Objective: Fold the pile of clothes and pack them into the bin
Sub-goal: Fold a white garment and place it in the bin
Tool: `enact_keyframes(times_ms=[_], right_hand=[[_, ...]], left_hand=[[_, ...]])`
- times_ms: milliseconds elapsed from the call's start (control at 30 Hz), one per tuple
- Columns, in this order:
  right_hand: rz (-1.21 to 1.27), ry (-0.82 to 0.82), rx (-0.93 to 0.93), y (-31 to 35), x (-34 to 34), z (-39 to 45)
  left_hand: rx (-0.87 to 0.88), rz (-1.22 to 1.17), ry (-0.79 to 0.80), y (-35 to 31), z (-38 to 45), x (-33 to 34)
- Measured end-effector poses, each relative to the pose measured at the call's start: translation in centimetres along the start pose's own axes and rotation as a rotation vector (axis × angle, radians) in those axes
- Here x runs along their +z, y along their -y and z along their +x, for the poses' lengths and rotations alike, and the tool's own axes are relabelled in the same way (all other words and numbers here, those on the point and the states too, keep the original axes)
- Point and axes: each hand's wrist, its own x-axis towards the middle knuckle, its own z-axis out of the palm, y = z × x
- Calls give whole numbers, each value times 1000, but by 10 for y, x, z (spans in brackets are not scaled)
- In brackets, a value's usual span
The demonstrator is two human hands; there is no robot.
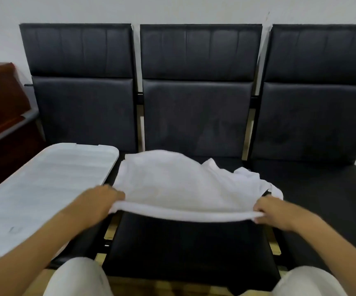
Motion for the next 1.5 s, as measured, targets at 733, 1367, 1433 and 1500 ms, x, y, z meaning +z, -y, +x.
enact_keyframes(times_ms=[733, 1367, 1433, 1500], right_hand=[[747, 74, 619, -45, 101, 20], [1637, 3, 431, -88, 84, 17], [1666, 2, 427, -86, 82, 17], [1575, 8, 448, -81, 78, 17]], left_hand=[[277, -332, 157, -209, 160, 70], [265, -515, 32, -370, 296, 54], [280, -878, 95, -356, 277, 37], [329, -1098, 132, -339, 260, 21]])
